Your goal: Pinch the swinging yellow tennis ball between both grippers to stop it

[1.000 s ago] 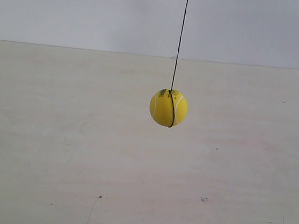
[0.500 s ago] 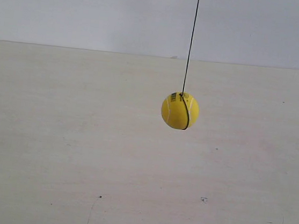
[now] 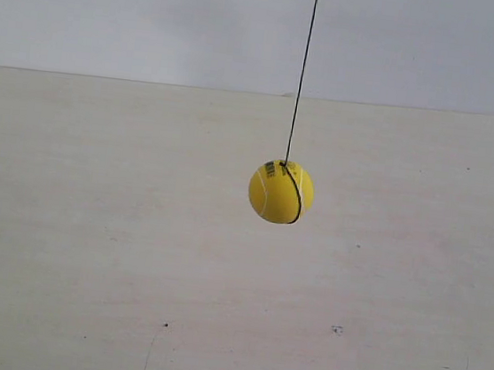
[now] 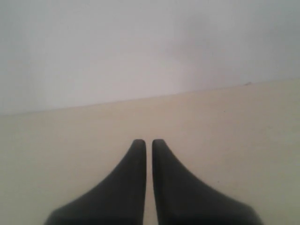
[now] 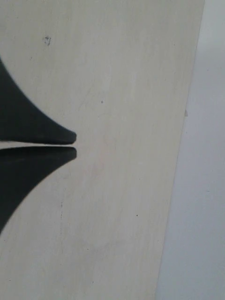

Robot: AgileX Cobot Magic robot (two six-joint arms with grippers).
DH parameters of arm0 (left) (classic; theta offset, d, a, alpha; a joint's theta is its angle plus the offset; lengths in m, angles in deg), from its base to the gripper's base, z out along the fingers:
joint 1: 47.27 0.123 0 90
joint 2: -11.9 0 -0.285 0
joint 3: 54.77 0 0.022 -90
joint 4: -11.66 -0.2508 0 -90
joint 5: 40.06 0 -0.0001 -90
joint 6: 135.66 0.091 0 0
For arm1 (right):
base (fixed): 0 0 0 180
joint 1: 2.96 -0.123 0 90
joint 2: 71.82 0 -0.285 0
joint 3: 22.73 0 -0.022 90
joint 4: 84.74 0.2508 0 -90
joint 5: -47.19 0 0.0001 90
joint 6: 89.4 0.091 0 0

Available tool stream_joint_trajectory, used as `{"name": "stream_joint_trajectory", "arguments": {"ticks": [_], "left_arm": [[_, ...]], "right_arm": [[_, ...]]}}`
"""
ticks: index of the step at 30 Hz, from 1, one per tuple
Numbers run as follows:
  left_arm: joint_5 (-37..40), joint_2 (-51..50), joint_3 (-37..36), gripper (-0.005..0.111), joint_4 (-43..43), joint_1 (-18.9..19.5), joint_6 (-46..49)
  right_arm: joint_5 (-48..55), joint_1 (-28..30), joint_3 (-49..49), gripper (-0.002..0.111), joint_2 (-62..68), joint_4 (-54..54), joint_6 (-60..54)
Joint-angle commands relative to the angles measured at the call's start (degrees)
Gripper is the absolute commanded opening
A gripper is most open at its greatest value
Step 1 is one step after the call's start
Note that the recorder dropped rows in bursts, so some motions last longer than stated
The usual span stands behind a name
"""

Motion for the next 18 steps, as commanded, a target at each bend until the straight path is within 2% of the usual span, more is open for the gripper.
{"name": "stream_joint_trajectory", "arguments": {"ticks": [1,4,18], "left_arm": [[2.98,0.07,-0.49,0.005,2.51,0.29,0.59],[7.12,0.07,-0.49,0.005,2.51,0.29,0.48],[7.02,0.07,-0.49,0.005,1.8,0.29,0.48]], "right_arm": [[-0.4,-0.13,-0.03,0.0,-0.31,-0.08,-0.11],[-0.4,-0.13,-0.03,0.0,-0.31,-0.08,-0.11],[-0.4,-0.13,-0.03,0.0,-0.31,-0.08,-0.11]]}}
